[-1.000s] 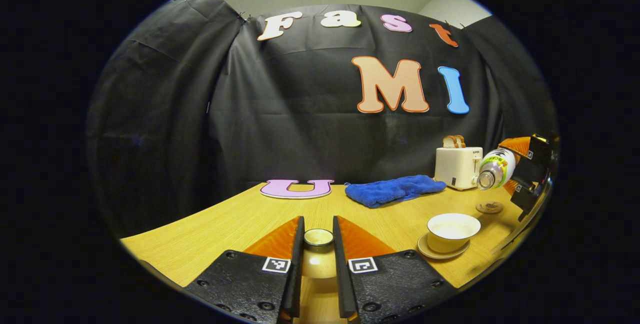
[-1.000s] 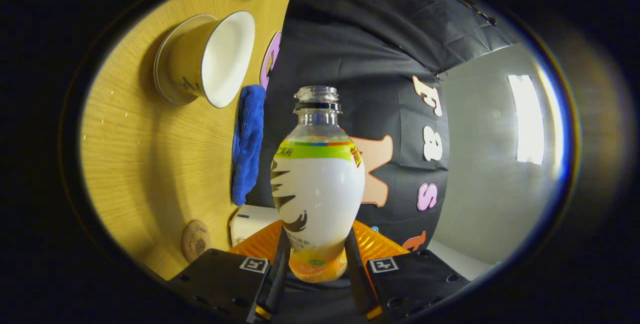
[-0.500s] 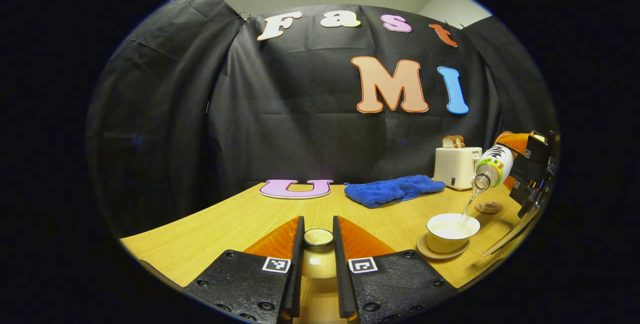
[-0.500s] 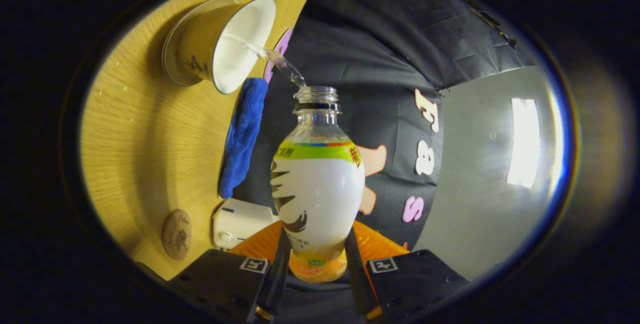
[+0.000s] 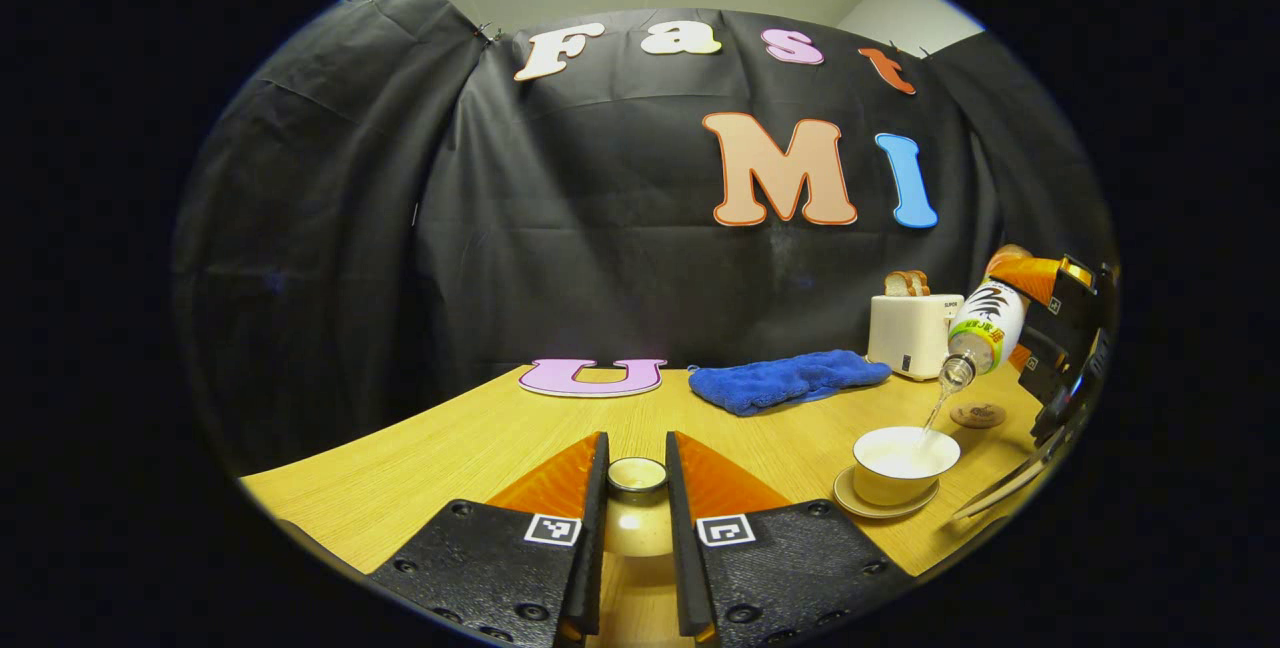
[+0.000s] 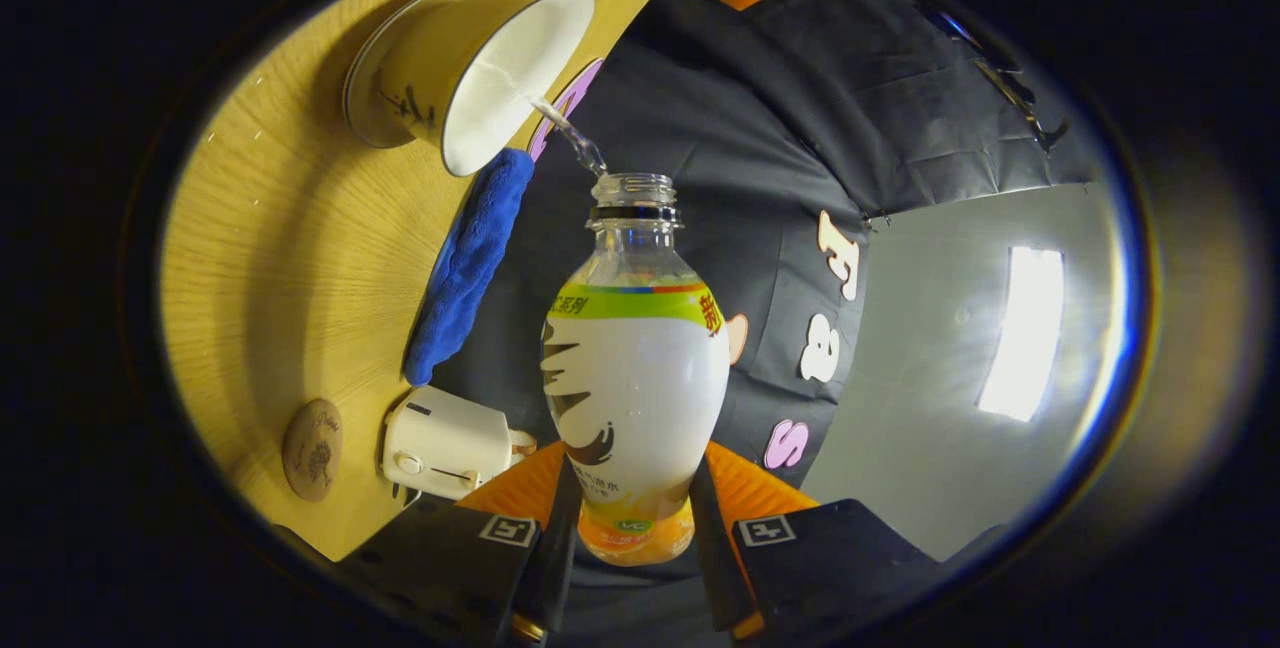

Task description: Open the teacup lid with one hand, grasp the water bottle and pour water into the teacup with the other hand; after pouring, place the water bottle on the coaster and then close the teacup lid.

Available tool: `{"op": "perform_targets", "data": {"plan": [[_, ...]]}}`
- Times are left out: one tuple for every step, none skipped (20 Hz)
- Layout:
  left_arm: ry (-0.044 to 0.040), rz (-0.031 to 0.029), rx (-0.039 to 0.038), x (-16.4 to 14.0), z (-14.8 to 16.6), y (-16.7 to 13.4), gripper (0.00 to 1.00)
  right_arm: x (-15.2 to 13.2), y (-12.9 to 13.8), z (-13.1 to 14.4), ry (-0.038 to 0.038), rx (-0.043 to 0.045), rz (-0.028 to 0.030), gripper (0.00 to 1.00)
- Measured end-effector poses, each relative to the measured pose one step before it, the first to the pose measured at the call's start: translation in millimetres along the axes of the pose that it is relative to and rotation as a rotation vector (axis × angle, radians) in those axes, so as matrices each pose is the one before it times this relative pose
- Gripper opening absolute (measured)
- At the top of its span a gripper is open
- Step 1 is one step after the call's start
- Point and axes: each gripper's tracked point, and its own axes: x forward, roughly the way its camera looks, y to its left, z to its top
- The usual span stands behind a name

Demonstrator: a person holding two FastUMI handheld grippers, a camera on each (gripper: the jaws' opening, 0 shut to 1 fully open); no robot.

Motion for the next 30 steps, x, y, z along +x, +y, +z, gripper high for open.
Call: {"op": "perform_targets", "data": {"plan": [[-0.00018,0.00018,-0.00008,0.30,-0.47,-0.17,0.27,-1.12,-1.02,0.78,0.00044,-0.00680,-0.00730,0.60],[-0.00008,0.00001,-0.00004,-0.12,0.24,0.18,0.27,0.95,-0.21,-0.93,0.00080,-0.00279,-0.00502,0.58],[0.00002,0.00006,0.00004,-0.13,-0.54,-0.19,0.27,-0.27,-0.22,-1.23,0.00368,0.00179,-0.00190,0.56],[-0.00020,-0.00005,-0.00002,-0.30,0.42,-0.08,0.27,-0.28,-0.89,-2.37,0.00403,0.00540,0.00065,0.58],[0.00016,0.00023,0.00014,0.36,-0.26,-0.54,0.27,-0.87,0.23,-0.45,0.00388,0.00943,0.00425,0.59],[-0.00039,-0.00007,-0.00008,0.26,0.41,0.40,0.27,0.58,3.69,-0.91,0.00442,0.01742,0.01318,0.59],[0.00021,0.00018,0.00012,-0.24,-0.71,-0.08,0.27,-1.57,5.43,-0.67,0.00737,0.03358,0.02533,0.60],[-0.00044,0.00000,-0.00020,0.33,0.23,0.29,0.27,-0.56,8.92,-2.11,0.01515,0.05565,0.03843,0.60],[0.00035,0.00016,0.00021,0.18,-0.03,-0.04,0.27,-3.02,11.36,-2.52,0.02279,0.07439,0.05027,0.60],[-0.00039,-0.00002,-0.00011,-0.17,0.66,0.04,0.27,0.23,8.42,-4.25,0.02349,0.08027,0.04573,0.55],[0.00038,0.00009,0.00008,-0.46,-0.61,-0.60,0.27,-0.63,5.92,-1.93,0.02081,0.07726,0.04007,0.57],[-0.00027,0.00007,-0.00011,0.35,-0.03,0.01,0.27,3.26,2.66,-4.42,0.01997,0.07609,0.04196,0.59],[0.00022,-0.00007,0.00019,0.09,-0.49,0.16,0.27,-1.12,5.13,-1.59,0.01490,0.07969,0.04374,0.61],[-0.00020,-0.00005,-0.00003,0.19,0.38,-0.06,0.27,-3.38,6.19,-0.87,0.01362,0.08863,0.04812,0.55],[0.00024,-0.00003,0.00004,0.06,0.03,0.11,0.28,-3.11,5.99,1.22,0.01451,0.10332,0.05279,0.55],[-0.00010,-0.00007,-0.00007,-0.06,0.30,-0.25,0.27,1.59,2.41,1.39,0.01713,0.10876,0.04778,0.54],[0.00004,-0.00003,0.00006,-0.27,-0.43,0.16,0.27,-0.13,1.86,-1.24,0.01388,0.10441,0.03550,0.55],[0.00002,0.00002,0.00005,-0.20,0.83,0.59,0.27,-0.92,-1.52,2.22,0.00981,0.09664,0.02486,0.62],[0.00006,-0.00001,-0.00001,-0.27,-0.41,0.05,0.27,-2.84,-4.07,1.06,0.00906,0.08915,0.01711,0.59],[0.00017,-0.00005,0.00006,0.65,0.08,-0.44,0.27,1.37,-3.57,0.86,0.00682,0.08852,0.01926,0.59],[-0.00016,-0.00008,-0.00012,-0.51,-0.01,0.23,0.27,0.99,-3.17,1.15,0.00620,0.08573,0.01838,0.59],[0.00018,0.00002,0.00013,-0.61,0.37,-0.83,0.27,0.97,-4.09,0.46,0.00415,0.08118,0.02243,0.55],[-0.00008,-0.00005,-0.00018,0.25,-0.68,0.22,0.27,-1.39,-2.44,0.21,0.01130,0.07723,0.01749,0.55],[0.00020,-0.00005,0.00005,0.68,0.36,0.05,0.27,-0.10,-5.02,-1.53,0.00931,0.08047,0.01352,0.55],[-0.00022,0.00002,-0.00009,0.14,-0.22,-0.04,0.27,1.17,-3.81,0.19,0.00428,0.08600,0.00996,0.56],[0.00001,0.00009,-0.00003,-0.07,0.05,0.02,0.27,3.37,-5.83,-1.11,0.00230,0.08189,0.00153,0.56],[-0.00021,-0.00007,-0.00009,-0.27,-0.27,0.01,0.27,1.46,-9.15,-0.78,-0.00324,0.06733,-0.00492,0.59],[0.00002,0.00004,0.00009,-0.02,0.32,-0.03,0.27,2.90,-11.92,-5.21,-0.00733,0.05107,-0.00766,0.60],[-0.00003,0.00006,-0.00003,0.31,-0.44,0.22,0.27,2.86,-9.85,-2.75,-0.00895,0.02670,-0.01261,0.61],[0.00000,0.00000,0.00008,0.04,0.35,0.04,0.27,3.78,-8.58,-6.06,-0.00345,0.02412,-0.01095,0.59]]}}
